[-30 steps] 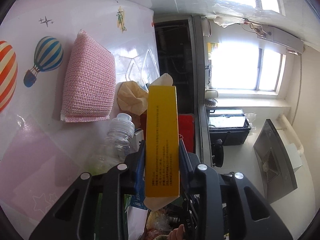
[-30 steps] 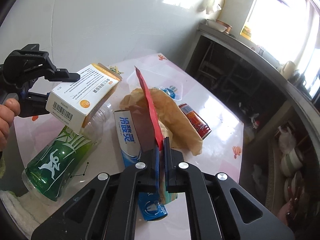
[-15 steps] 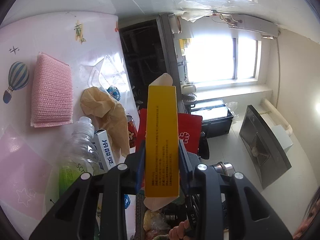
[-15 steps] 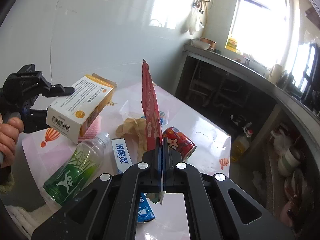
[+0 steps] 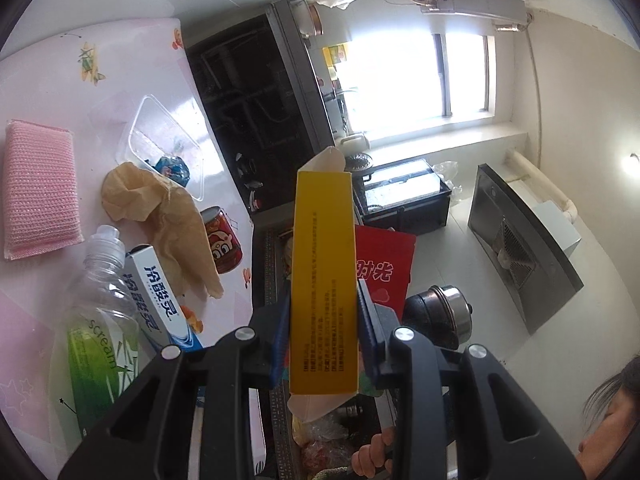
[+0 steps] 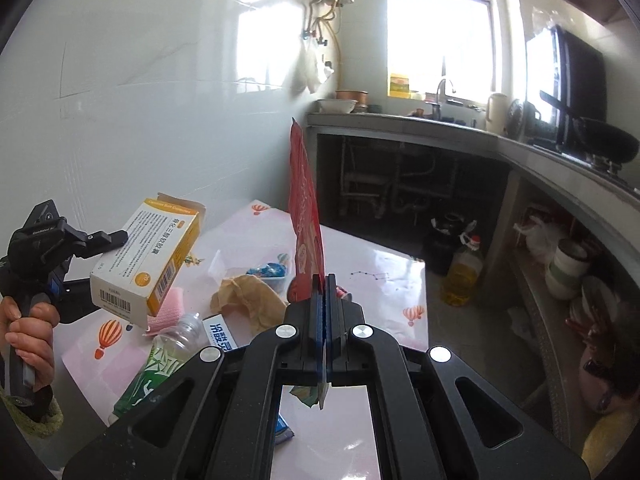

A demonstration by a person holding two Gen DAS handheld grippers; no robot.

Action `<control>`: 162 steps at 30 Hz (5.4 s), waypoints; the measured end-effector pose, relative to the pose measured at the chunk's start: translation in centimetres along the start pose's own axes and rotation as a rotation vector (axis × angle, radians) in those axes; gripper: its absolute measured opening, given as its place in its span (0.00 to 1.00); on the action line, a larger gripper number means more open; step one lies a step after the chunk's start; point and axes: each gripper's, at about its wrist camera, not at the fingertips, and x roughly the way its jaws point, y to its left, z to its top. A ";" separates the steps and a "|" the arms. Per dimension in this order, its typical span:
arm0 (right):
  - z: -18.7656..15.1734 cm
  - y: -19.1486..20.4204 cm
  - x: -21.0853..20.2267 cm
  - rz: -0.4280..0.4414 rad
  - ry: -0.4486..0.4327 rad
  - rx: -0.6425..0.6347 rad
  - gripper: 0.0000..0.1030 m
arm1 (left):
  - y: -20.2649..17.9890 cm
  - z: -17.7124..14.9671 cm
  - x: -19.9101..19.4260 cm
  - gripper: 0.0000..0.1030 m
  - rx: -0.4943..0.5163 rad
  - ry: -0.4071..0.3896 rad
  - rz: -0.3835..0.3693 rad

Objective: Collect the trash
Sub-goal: 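Carry the medicine box and snack bag to the wastebasket and release both, then return both tools over the table toward the green bottle, then move the left tool to the pink sponge while the right tool approaches the red can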

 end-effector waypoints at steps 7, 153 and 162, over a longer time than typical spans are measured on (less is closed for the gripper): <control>-2.3 -3.7 -1.8 -0.090 -0.001 0.095 0.00 | -2.2 -1.7 4.7 0.28 0.064 0.115 0.027; -7.8 0.2 5.1 0.096 0.419 0.221 0.74 | 4.2 -0.4 -2.6 0.74 0.314 0.020 0.861; -7.5 0.1 7.0 0.114 0.433 0.230 0.74 | 7.8 4.2 -0.1 0.85 0.207 -0.030 0.968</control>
